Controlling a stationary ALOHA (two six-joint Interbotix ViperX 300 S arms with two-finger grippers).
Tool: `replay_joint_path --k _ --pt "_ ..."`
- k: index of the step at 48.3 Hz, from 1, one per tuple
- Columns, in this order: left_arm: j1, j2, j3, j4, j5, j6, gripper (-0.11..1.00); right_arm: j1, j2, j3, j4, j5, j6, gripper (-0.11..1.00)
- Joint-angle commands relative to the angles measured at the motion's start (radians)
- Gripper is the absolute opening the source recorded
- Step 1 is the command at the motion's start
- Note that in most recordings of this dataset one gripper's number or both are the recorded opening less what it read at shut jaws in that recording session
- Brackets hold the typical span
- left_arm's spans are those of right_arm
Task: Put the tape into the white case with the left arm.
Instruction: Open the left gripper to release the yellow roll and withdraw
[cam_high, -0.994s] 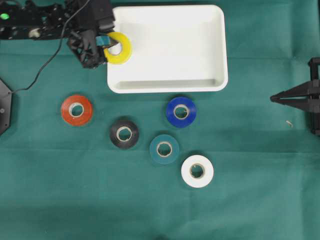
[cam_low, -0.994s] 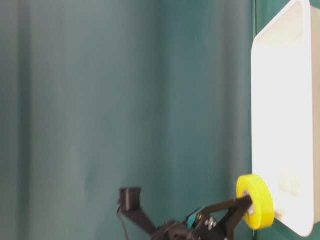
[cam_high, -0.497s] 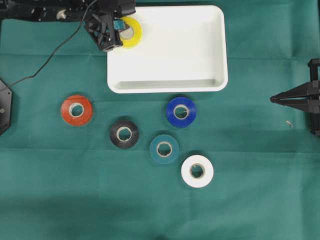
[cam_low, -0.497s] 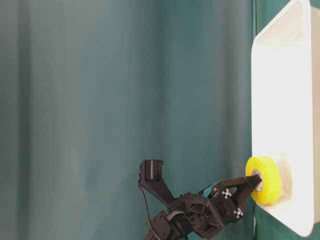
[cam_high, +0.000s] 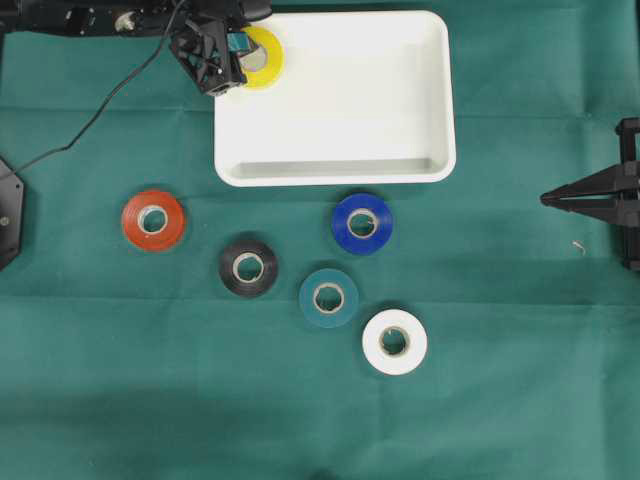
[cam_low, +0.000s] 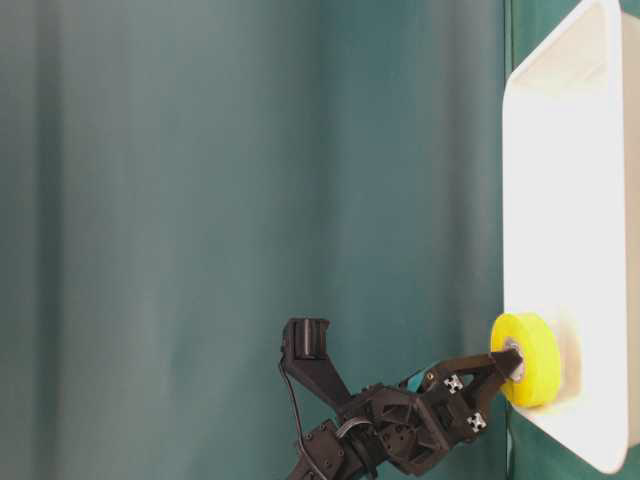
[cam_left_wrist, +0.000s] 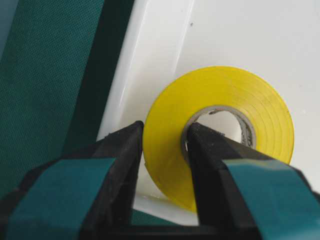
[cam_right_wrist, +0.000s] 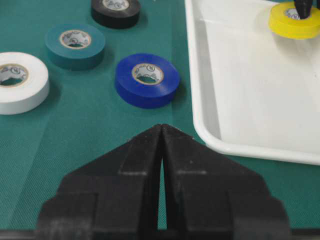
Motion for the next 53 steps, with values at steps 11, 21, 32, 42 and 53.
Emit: replay_joint_path --k 11,21,32,42,53 --pt "0.003 -0.035 -0.012 0.000 -0.006 0.000 0.94 -0.002 0.006 -0.011 -0.002 -0.006 0.002 -0.09" --pt "0.003 -0.046 -0.003 0.000 -0.008 0.000 0.92 -0.002 0.006 -0.011 -0.002 -0.006 0.002 -0.09" --pt "-0.005 -0.106 0.046 0.000 0.002 -0.006 0.92 -0.002 0.006 -0.011 -0.002 -0.005 0.002 -0.09" --pt "-0.058 -0.256 0.158 -0.002 0.006 -0.009 0.92 -0.002 0.005 -0.011 -0.002 -0.006 0.002 -0.09" --pt "-0.133 -0.419 0.287 -0.002 0.035 -0.011 0.92 -0.002 0.000 -0.011 -0.002 -0.005 0.000 -0.09"
